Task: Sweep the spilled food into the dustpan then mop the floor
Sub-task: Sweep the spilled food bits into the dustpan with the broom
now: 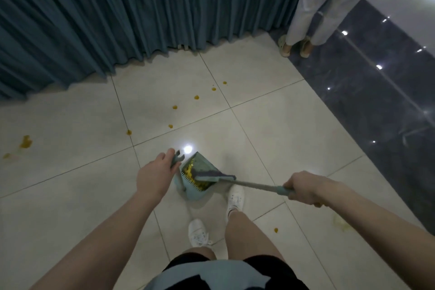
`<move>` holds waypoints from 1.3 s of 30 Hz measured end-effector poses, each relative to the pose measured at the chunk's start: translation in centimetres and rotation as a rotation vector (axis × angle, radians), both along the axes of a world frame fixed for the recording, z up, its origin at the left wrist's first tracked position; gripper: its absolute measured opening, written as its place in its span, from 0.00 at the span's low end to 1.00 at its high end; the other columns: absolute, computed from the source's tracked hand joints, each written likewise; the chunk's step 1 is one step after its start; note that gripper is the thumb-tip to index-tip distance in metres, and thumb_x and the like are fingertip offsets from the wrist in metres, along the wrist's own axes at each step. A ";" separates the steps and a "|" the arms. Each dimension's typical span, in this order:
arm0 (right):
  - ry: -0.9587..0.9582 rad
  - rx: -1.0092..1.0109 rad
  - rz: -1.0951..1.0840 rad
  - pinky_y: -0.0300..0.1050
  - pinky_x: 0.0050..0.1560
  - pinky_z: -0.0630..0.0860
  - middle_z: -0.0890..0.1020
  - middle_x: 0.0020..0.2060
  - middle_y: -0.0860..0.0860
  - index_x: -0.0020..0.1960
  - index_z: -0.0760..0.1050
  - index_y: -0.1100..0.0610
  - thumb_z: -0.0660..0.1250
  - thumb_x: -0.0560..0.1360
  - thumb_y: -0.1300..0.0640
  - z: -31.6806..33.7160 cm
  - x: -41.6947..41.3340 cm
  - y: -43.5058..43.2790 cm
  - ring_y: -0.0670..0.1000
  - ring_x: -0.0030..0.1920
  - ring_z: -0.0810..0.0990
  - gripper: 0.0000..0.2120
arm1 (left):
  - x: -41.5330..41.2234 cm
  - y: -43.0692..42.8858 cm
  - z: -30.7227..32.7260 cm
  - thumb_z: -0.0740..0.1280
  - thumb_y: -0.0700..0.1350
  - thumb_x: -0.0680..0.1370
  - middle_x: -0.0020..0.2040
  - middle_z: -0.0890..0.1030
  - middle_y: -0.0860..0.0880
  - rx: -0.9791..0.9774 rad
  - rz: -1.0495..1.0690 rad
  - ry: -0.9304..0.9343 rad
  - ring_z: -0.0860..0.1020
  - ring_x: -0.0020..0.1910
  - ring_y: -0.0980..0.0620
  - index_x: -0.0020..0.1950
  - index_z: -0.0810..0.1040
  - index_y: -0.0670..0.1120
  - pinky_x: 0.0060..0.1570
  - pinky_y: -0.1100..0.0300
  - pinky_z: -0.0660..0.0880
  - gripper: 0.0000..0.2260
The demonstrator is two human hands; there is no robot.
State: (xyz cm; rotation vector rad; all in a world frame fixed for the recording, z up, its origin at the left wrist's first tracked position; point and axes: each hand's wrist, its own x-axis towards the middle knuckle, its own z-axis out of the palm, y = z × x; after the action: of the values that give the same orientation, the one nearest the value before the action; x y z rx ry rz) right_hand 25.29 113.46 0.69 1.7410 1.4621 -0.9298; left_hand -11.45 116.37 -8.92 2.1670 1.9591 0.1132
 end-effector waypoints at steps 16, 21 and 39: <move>-0.031 0.219 -0.168 0.41 0.23 0.74 0.78 0.39 0.52 0.62 0.77 0.55 0.59 0.80 0.53 0.2 -0.4 -1.9 0.51 0.28 0.78 0.14 | -3.9 -3.9 0.2 0.58 0.58 0.80 0.40 0.75 0.51 0.004 -0.026 0.060 0.75 0.29 0.48 0.53 0.66 0.50 0.25 0.57 0.73 0.12; -0.047 0.180 -0.169 0.38 0.20 0.69 0.77 0.39 0.51 0.61 0.76 0.57 0.59 0.80 0.55 -2.3 -1.8 -2.9 0.49 0.28 0.76 0.13 | -4.5 -5.0 -0.2 0.60 0.57 0.79 0.37 0.74 0.51 0.015 -0.013 0.048 0.74 0.27 0.50 0.52 0.66 0.50 0.23 0.57 0.73 0.11; 0.031 0.166 -0.220 0.38 0.22 0.69 0.78 0.32 0.52 0.62 0.77 0.48 0.62 0.79 0.44 2.1 5.4 -2.4 0.50 0.24 0.72 0.15 | -3.4 0.5 3.1 0.58 0.57 0.80 0.41 0.74 0.50 -0.013 -0.028 0.148 0.73 0.28 0.49 0.55 0.66 0.49 0.23 0.57 0.70 0.13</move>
State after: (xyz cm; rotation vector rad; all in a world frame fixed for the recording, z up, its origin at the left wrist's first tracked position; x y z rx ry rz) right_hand 30.68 111.09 2.79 2.0495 1.4224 -0.9737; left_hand -14.80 116.86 -5.80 2.2526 1.9994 -0.0666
